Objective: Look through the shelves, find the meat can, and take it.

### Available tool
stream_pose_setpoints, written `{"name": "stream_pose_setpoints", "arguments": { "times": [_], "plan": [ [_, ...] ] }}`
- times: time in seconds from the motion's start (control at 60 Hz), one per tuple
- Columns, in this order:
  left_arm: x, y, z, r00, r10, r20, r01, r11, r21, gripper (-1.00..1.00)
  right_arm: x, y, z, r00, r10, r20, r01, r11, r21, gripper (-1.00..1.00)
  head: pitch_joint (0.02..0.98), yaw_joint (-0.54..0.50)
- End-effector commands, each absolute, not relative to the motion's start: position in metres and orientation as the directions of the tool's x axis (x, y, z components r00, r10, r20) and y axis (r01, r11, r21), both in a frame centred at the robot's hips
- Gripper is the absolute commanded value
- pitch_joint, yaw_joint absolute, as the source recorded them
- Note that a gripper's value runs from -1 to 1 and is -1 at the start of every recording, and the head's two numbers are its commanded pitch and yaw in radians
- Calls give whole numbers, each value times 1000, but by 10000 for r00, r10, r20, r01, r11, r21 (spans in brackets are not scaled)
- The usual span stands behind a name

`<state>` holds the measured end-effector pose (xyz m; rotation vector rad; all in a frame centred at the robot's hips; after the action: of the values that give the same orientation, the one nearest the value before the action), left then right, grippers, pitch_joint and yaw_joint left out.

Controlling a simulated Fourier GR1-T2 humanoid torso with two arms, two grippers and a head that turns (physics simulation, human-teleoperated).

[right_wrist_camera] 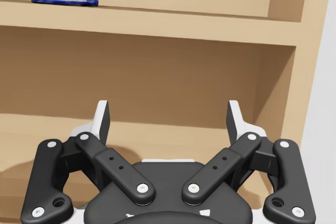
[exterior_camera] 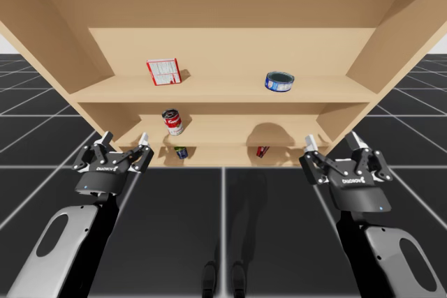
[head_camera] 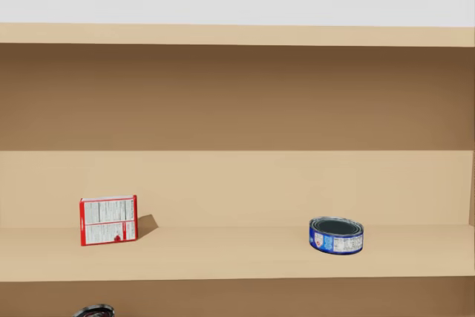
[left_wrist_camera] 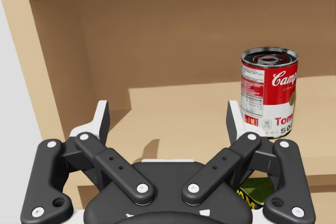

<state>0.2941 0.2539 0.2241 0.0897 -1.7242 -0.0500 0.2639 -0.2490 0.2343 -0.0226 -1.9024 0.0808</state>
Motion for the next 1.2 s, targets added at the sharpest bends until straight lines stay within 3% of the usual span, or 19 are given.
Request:
{"name": "stream_pose_setpoints", "arguments": {
  "times": [0.017,0.067,0.1,0.2,0.65,0.85,1.2],
  "plan": [
    [294,254,224,-1538,-867,9843,-295,9961,832,-1000,262,-249,234,-3331,144,9428,-176,9996,-215,-1000,91,-31],
    [294,254,224,-1561,-838,9842,-260,9964,808,-1000,261,-249,235,-3352,223,9419,-241,9992,-322,-1000,96,-30],
    [293,254,224,-1579,-821,9840,-251,9966,791,-1000,262,-251,236,-3294,-69,9442,-412,9991,-71,-1000,106,-29],
    [293,253,224,-1597,-814,9838,-244,9966,785,-1000,264,-254,236,-3033,-100,9528,-626,9980,-95,-1000,142,-24],
    [294,254,224,-1588,-877,9834,-177,9961,860,-1000,265,-253,234,-2925,204,9560,-632,9972,-407,-1000,466,25],
    [293,253,224,-1593,-929,9828,-105,9957,924,-1000,264,-251,233,-2818,345,9589,-785,9952,-589,-1000,615,100],
    [290,250,226,-1607,-905,9828,28,9957,922,-1000,264,-246,230,-2622,456,9639,-946,9929,-727,-1000,729,260]
  ]
}}
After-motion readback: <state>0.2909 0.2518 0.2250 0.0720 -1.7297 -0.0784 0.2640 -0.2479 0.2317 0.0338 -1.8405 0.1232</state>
